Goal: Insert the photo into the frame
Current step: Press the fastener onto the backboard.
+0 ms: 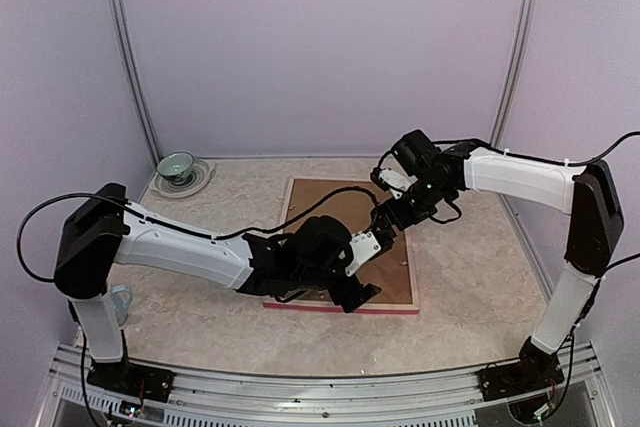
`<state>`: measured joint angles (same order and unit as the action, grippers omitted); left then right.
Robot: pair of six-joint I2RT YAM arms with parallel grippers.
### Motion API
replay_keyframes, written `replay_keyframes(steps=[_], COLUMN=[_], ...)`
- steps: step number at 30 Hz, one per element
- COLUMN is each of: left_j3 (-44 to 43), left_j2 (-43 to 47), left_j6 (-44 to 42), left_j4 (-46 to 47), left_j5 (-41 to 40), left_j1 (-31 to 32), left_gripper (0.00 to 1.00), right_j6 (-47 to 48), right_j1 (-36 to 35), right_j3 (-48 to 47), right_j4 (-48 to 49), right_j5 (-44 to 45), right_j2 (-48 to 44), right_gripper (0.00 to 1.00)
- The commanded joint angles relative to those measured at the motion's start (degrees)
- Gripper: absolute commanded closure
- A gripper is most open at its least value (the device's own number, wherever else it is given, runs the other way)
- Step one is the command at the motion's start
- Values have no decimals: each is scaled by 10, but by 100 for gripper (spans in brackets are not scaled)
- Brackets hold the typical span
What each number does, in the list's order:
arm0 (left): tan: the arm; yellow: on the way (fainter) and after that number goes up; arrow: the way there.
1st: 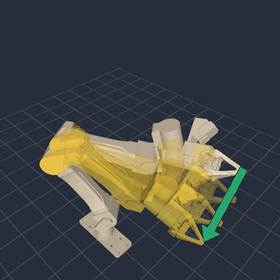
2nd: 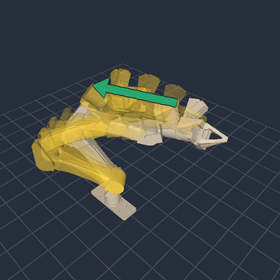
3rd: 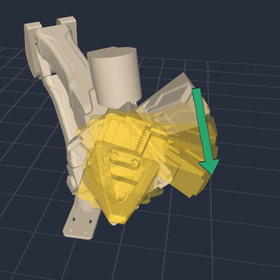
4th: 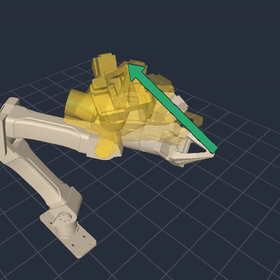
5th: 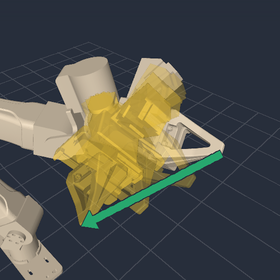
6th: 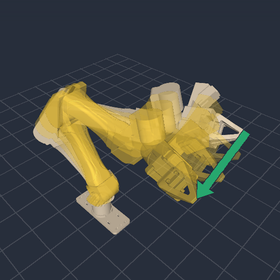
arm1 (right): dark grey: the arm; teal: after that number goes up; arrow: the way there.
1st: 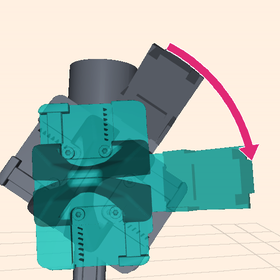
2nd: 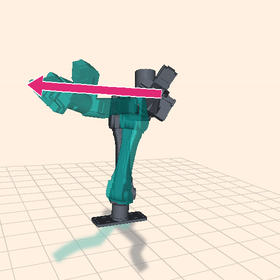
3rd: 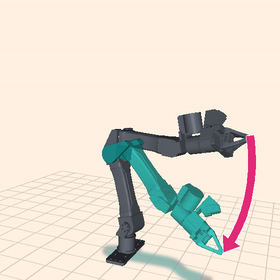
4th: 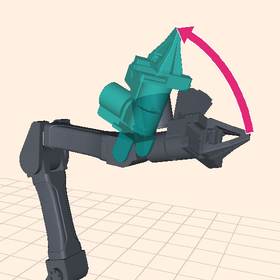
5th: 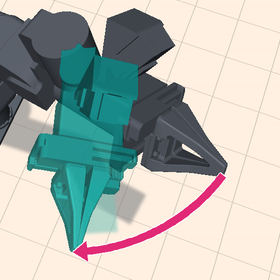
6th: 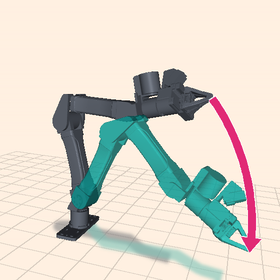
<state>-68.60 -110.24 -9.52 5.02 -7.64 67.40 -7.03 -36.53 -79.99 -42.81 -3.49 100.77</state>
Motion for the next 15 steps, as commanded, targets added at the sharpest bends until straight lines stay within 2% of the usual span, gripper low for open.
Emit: replay_keyframes(steps=[1, 4, 8, 12, 15], left_j3=[-24, -55, -94, -136, -171], left_j2=[49, 59, 53, 15, -23], left_j6=[41, 84, 155, 221, 235], left_j4=[4, -3, -18, -47, -75], left_j5=[-31, -24, 5, 23, 22], left_j1=[-30, -80, -184, -276, -320], left_gripper=[1, 1, 1, 1, 1], right_j6=[-31, -51, -64, -61, -63], right_j1=[33, 75, 121, 141, 148], right_j3=[-3, -2, 0, -20, -29], right_j4=[67, 99, 139, 153, 183], right_j5=[23, 4, 23, 13, 4], right_j2=[-37, -35, -15, 28, 56], right_gripper=[1, 1, 1, 1, 1])
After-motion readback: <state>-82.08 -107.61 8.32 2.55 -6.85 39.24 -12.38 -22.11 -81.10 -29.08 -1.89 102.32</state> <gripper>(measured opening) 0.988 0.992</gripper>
